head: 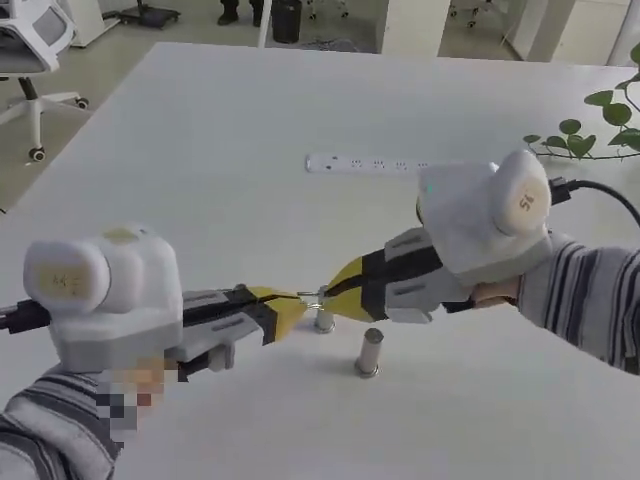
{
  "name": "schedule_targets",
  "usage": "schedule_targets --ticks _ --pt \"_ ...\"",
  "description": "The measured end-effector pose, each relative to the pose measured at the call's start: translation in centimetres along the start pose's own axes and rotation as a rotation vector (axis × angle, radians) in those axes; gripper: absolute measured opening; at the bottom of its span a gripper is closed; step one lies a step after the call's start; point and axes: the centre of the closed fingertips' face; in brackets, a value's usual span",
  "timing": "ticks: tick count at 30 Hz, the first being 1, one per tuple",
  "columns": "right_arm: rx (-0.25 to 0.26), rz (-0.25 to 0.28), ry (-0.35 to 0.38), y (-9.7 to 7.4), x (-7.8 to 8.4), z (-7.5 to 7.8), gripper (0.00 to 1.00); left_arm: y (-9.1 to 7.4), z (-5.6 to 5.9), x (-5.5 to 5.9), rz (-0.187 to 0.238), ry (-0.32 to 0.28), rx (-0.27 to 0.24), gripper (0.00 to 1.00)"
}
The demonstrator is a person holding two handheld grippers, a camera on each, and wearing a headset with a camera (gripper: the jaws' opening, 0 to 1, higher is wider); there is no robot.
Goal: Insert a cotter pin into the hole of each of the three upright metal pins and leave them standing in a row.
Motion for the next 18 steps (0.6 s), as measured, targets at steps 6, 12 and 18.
schedule_targets --ticks 6,12,18 --pt "-0.069 0.047 0.101 -0.1 0.0 -0.7 0.06 -0.3 0.6 0.0 -0.004 0.098 0.032 0.0" --pt "-0.097 0.046 0.107 0.0 0.4 -1.3 0.08 -0.6 1.5 0.1 -0.022 0.164 0.074 0.0" --pt "-0.147 0.059 0.131 0.1 0.4 -2.2 0.08 -0.7 2.6 0.0 -0.017 0.168 0.13 0.0"
Point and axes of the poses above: the centre of the closed fingertips' face, and the gripper's own axes: y roughly forward along the fingers, z roughly to its right, x roughly out of its underside, and after that the axes turned 5 degrees about -z, right-handed
